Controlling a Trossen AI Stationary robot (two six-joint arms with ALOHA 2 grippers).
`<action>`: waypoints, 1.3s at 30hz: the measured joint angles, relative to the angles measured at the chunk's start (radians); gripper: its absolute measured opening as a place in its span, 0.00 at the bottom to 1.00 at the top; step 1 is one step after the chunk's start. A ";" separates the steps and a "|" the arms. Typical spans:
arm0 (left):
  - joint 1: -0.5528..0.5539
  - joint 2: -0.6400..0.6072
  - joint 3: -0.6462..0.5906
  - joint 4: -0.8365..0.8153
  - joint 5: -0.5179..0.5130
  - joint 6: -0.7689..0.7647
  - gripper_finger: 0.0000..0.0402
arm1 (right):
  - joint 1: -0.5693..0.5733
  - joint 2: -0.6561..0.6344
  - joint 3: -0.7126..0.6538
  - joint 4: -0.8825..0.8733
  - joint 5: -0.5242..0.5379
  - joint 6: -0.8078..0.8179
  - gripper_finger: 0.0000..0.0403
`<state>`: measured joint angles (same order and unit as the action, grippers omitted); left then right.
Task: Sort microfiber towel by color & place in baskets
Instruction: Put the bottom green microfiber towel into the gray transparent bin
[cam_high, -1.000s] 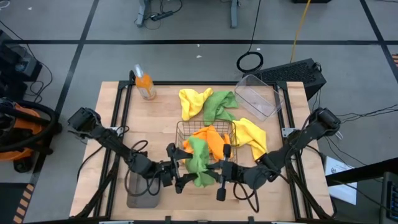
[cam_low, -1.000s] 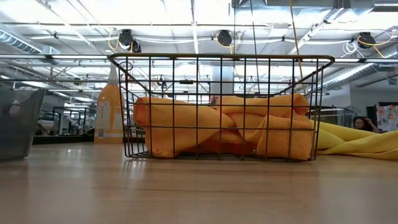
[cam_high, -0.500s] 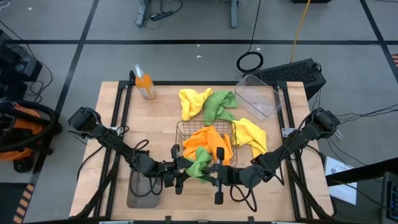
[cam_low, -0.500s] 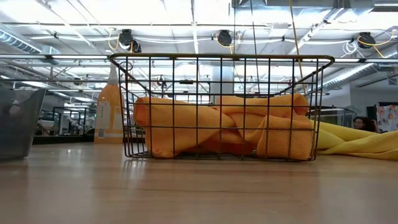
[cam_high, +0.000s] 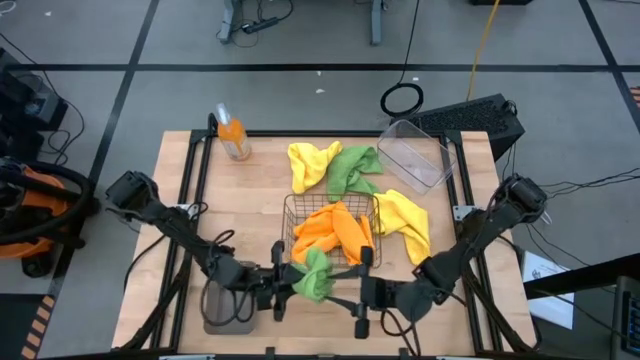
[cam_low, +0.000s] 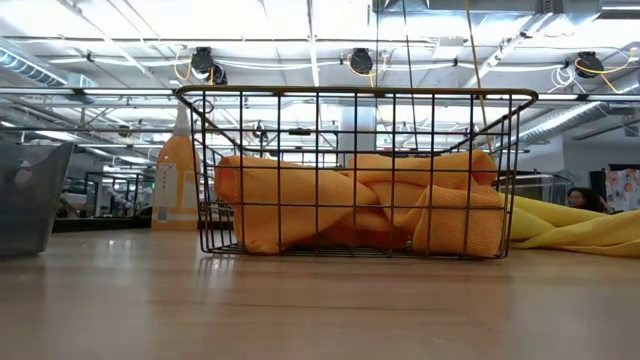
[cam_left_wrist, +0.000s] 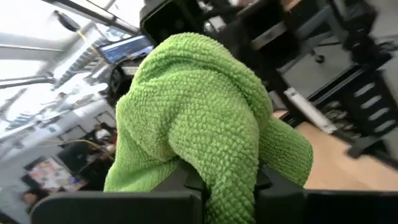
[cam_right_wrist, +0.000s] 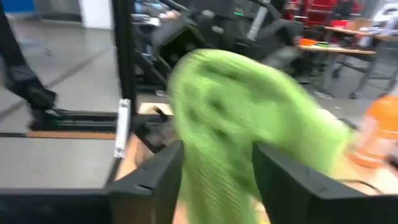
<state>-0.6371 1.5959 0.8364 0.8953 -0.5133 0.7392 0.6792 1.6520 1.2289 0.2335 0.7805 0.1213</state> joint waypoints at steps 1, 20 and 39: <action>-0.012 -0.018 0.000 -0.039 -0.010 -0.026 0.08 | 0.012 -0.010 0.000 -0.017 0.022 0.011 0.49; -0.285 -0.371 0.000 -1.103 -0.010 -1.192 0.09 | 0.187 -0.073 0.000 -0.239 0.139 0.048 0.51; -0.351 -0.372 -0.119 -1.422 -0.012 -1.639 0.10 | 0.185 -0.072 0.000 -0.263 0.139 0.043 0.49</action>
<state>-0.9878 1.2243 0.7177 -0.5266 -0.5255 -0.9000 0.8639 1.5795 1.2293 -0.0296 0.9192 0.1646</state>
